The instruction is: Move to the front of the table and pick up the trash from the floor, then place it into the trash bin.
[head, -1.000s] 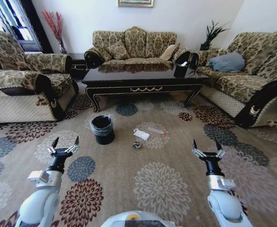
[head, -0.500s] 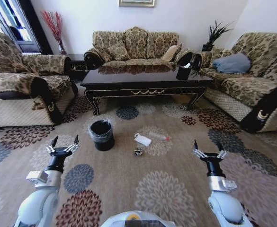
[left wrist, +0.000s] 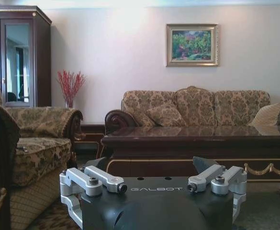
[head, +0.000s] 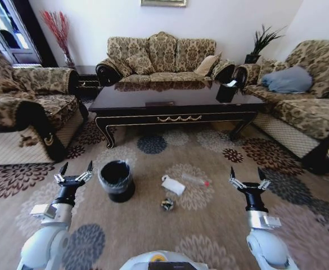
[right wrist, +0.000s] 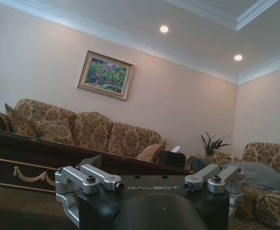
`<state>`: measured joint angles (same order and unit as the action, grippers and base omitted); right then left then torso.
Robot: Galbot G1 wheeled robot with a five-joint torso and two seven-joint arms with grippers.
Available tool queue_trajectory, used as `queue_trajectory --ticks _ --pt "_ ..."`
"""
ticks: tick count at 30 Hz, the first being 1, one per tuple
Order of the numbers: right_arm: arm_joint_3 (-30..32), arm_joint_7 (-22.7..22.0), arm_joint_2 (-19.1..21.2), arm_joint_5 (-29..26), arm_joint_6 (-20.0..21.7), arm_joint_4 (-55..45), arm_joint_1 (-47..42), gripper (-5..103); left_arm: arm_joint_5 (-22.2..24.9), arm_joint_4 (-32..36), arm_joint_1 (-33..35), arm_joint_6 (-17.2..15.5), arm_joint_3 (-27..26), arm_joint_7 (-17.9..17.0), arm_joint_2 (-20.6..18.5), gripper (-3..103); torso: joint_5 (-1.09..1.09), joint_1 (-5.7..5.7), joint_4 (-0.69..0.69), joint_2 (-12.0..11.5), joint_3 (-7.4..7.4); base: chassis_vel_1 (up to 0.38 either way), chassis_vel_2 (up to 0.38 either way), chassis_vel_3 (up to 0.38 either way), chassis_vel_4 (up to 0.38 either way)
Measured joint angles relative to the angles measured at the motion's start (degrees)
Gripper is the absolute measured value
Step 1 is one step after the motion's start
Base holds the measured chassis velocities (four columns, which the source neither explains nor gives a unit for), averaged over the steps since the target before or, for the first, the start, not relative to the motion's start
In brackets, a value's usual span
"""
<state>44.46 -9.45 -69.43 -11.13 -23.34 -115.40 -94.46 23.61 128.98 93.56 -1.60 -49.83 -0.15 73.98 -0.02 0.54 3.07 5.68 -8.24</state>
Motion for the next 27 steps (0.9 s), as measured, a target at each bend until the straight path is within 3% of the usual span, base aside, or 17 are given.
queue_trajectory --ticks 27 --pt "-0.7 0.0 0.2 -0.4 1.2 0.8 0.8 100 -0.4 -1.7 0.4 -0.2 0.3 -1.2 -0.3 100 0.02 -0.04 0.01 0.0 0.03 -0.012 0.006 0.002 -0.003"
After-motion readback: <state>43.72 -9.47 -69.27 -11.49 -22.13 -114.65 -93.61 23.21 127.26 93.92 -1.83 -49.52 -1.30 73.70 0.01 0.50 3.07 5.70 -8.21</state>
